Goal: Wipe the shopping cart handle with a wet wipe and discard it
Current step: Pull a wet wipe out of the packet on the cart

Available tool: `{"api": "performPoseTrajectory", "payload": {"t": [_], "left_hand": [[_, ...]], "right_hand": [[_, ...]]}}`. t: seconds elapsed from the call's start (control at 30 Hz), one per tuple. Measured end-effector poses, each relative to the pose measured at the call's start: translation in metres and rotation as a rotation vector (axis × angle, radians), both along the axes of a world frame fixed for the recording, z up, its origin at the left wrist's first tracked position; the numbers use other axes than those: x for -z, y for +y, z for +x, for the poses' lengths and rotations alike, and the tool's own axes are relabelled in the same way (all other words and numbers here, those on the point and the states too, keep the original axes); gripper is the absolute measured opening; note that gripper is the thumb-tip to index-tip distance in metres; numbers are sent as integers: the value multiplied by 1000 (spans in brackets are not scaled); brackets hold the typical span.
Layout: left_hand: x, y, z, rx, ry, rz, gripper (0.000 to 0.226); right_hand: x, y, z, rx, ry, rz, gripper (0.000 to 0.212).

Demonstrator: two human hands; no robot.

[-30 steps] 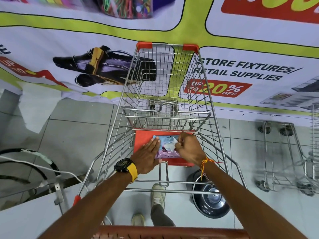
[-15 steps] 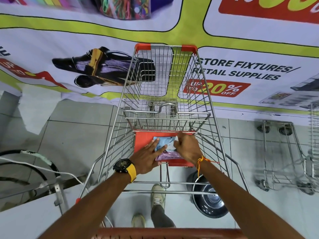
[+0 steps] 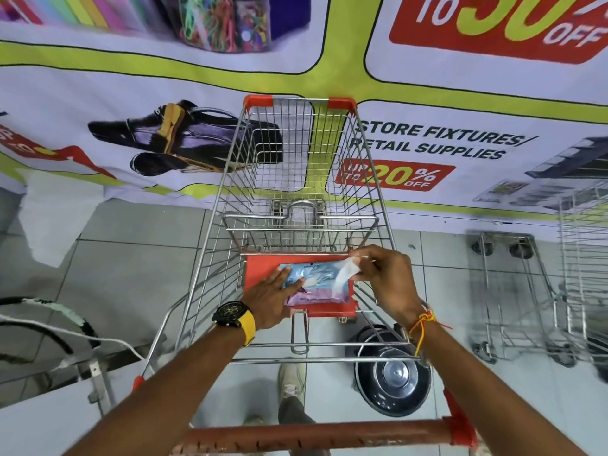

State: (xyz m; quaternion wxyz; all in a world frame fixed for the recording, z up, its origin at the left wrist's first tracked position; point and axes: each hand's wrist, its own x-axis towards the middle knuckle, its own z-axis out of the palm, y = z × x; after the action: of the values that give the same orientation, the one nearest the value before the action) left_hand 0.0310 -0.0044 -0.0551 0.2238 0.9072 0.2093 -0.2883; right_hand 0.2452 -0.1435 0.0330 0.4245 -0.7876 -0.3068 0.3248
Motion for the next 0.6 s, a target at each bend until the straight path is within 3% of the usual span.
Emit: {"api": "performPoseTrajectory", "payload": {"t": [0.13,0.3,0.43,0.6], "left_hand": [[-18,-1,4,-1,-23,-17,73],[-70,-16,6,-294,-366,-259,49],[-121,-41,-1,-607,-593,-796,45],[-152,-68,-21,-724,-768,-828,30]], "right_hand": [[-27,-10,-4,75,-31,-40,21],[-59,-19,-24,117,-157,-57,38],[-78,-26,-53,171,-76,-11,40],[-99,-38,-95,272,203,116,32]]}}
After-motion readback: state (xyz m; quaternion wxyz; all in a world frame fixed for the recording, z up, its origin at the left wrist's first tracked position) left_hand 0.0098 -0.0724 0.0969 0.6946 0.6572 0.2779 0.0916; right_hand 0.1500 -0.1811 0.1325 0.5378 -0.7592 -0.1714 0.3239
